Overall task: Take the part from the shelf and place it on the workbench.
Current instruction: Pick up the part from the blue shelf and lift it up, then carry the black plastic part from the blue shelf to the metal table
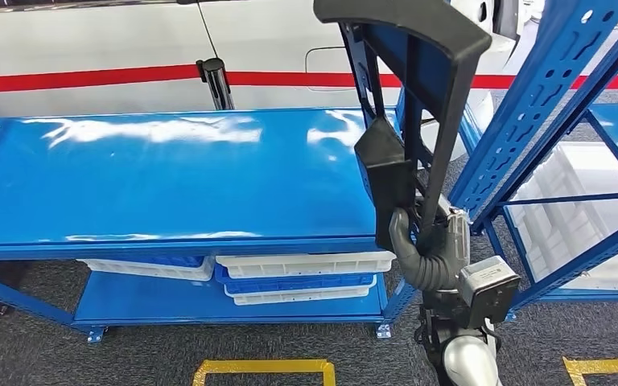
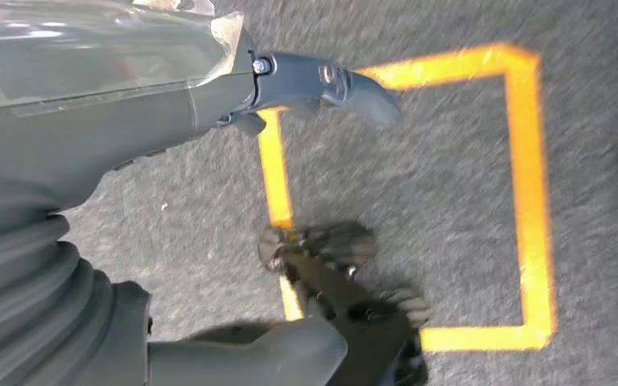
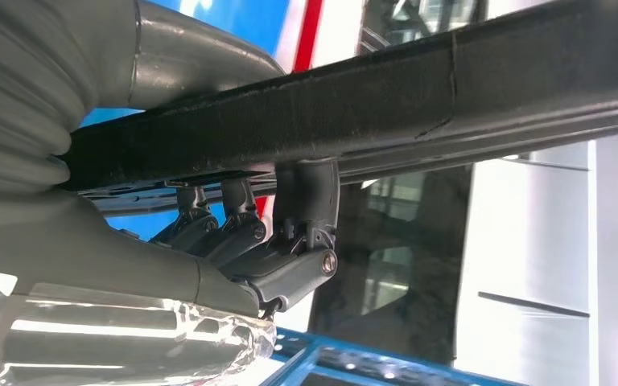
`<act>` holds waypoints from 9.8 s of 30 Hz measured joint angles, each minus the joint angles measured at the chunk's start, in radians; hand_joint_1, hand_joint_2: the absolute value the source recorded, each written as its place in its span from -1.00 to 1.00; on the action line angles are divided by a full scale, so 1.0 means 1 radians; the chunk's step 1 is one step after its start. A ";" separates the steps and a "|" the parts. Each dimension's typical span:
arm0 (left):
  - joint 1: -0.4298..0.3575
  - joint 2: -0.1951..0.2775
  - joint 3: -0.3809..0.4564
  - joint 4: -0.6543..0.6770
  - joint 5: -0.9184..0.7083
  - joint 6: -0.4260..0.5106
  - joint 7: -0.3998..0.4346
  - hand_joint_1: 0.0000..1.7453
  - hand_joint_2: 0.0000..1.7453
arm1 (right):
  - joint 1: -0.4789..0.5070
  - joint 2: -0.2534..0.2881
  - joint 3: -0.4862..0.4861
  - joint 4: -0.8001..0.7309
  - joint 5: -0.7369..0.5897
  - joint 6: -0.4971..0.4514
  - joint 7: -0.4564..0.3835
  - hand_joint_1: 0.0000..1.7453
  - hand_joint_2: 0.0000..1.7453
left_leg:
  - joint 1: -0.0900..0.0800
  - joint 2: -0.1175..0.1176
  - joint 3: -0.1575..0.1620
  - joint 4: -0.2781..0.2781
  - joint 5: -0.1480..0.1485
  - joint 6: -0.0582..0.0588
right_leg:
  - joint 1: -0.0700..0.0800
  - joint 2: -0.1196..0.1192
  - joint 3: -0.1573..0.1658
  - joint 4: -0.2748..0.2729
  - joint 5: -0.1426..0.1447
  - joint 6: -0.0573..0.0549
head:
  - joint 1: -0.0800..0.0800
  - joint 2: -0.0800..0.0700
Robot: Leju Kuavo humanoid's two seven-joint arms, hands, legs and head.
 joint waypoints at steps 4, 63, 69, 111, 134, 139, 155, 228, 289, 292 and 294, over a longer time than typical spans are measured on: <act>0.001 0.001 -0.001 0.003 0.000 0.004 -0.001 -1.00 1.00 | -0.002 -0.006 -0.003 0.000 0.000 0.000 -0.018 1.00 1.00 | 0.001 0.005 -0.015 -0.055 0.070 0.008 | 0.002 -0.001 -0.022 0.013 -0.018 0.009 | -0.002 0.000; -0.019 -0.015 0.003 0.013 0.032 0.026 0.029 -1.00 1.00 | -0.085 0.029 0.032 0.099 0.041 0.052 -0.087 1.00 1.00 | 0.053 -0.011 0.001 -0.022 0.040 -0.090 | -0.017 -0.022 0.043 -0.046 0.007 0.045 | 0.002 0.000; -0.019 -0.014 0.006 0.012 0.035 0.027 0.030 -1.00 1.00 | -0.084 0.031 0.035 0.112 0.044 0.055 -0.084 1.00 1.00 | 0.029 0.003 -0.096 -0.028 0.120 -0.023 | -0.018 -0.015 -0.039 0.207 -0.182 0.016 | 0.013 0.000; -0.020 -0.008 0.030 0.011 0.059 0.032 0.028 -1.00 1.00 | -0.172 0.043 0.103 0.199 0.036 0.065 -0.087 1.00 1.00 | 0.035 -0.051 -0.166 0.009 0.140 -0.083 | -0.019 0.025 0.166 -0.060 -0.103 0.002 | 0.004 0.000; -0.019 -0.004 0.049 0.010 0.080 0.029 0.015 -1.00 1.00 | -0.195 0.055 0.169 0.272 0.014 0.076 -0.104 1.00 1.00 | 0.035 -0.037 -0.088 -0.041 0.130 -0.036 | -0.018 -0.008 0.023 0.172 -0.158 0.022 | 0.008 0.000; -0.018 -0.003 0.052 0.009 0.080 0.029 0.015 -1.00 1.00 | -0.196 0.056 0.174 0.275 0.014 0.077 -0.103 1.00 1.00 | 0.039 -0.084 -0.117 -0.010 0.128 -0.069 | -0.030 0.040 0.102 -0.024 -0.081 0.041 | 0.008 0.000; -0.013 -0.016 0.052 0.009 0.041 0.024 0.080 -1.00 1.00 | -0.164 0.075 0.203 0.249 0.035 0.100 -0.103 1.00 1.00 | 0.009 0.039 -0.110 0.004 0.104 -0.041 | 0.007 -0.089 0.098 -0.027 -0.076 0.002 | 0.001 0.000; 0.001 0.014 0.025 -0.008 -0.004 0.135 0.012 -1.00 1.00 | 0.136 -0.012 0.225 0.042 0.013 0.044 -0.228 1.00 1.00 | 0.025 -0.071 -0.093 -0.024 0.123 -0.034 | -0.019 0.009 0.019 0.101 -0.111 0.040 | -0.001 0.000; 0.004 0.079 0.027 -0.003 -0.001 0.076 0.048 -1.00 1.00 | 0.183 0.017 0.146 -0.049 0.044 0.154 -0.197 1.00 1.00 | 0.021 -0.064 -0.058 -0.066 0.134 -0.011 | -0.033 -0.002 0.013 0.136 -0.125 0.044 | -0.006 0.000; 0.004 0.081 0.027 -0.003 -0.003 0.070 0.044 -1.00 1.00 | 0.184 0.016 0.145 -0.051 0.045 0.153 -0.198 1.00 1.00 | 0.034 -0.095 -0.081 -0.012 0.101 -0.050 | -0.048 0.025 0.073 0.007 -0.076 0.058 | 0.000 0.000; 0.006 0.081 0.027 -0.002 -0.004 0.067 0.039 -1.00 1.00 | 0.185 0.017 0.145 -0.053 0.047 0.152 -0.198 1.00 1.00 | 0.038 -0.105 -0.092 0.002 0.093 -0.060 | -0.042 0.018 0.074 0.007 -0.079 0.033 | 0.002 0.000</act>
